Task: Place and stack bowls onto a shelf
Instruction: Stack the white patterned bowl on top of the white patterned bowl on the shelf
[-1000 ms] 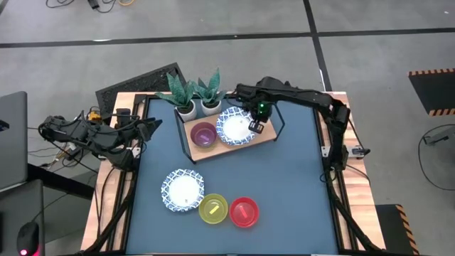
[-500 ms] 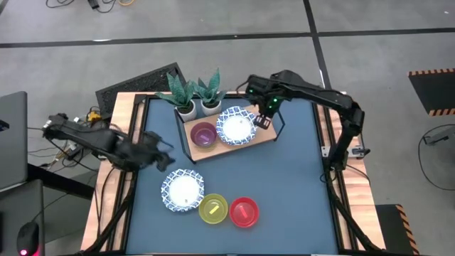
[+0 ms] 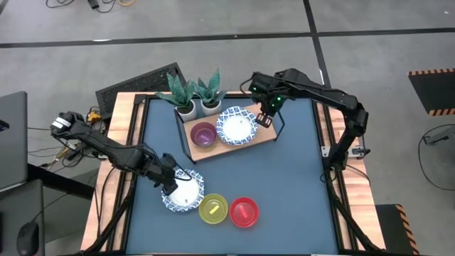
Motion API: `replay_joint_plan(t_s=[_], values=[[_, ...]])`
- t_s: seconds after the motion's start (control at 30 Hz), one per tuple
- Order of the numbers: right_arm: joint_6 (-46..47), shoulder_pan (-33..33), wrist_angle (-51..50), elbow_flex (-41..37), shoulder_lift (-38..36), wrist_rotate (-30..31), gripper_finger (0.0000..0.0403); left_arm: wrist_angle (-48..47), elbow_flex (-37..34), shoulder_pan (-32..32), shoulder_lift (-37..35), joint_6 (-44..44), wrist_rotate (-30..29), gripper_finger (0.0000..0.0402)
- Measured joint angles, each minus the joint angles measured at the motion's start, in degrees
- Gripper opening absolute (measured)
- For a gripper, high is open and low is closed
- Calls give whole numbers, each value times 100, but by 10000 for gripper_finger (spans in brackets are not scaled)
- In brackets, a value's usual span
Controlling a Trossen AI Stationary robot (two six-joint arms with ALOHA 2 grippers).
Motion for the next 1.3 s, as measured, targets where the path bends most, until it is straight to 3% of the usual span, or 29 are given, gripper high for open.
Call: replay_joint_plan(t_s=[0.23, 0.43, 0.6, 0.9, 1.1, 1.3], values=[[-28, -1, -1, -1, 0, -7, 32, 400, -521, -1, 165, -260, -186, 279], [-128, -1, -12, -1, 0, -9, 32, 506, -572, -1, 156, -408, -154, 265], [-129, -1, 2, -1, 0, -11, 32, 539, -572, -1, 156, -405, -142, 203], [-129, 10, 2, -1, 2, -13, 32, 393, -572, -1, 152, -408, -93, 23], [-171, 10, 1, -3, 2, -25, 32, 438, -522, -1, 150, -616, 229, 4], [-191, 10, 13, -3, 2, -417, 34, 280, 108, -3, -61, -883, 566, 0]])
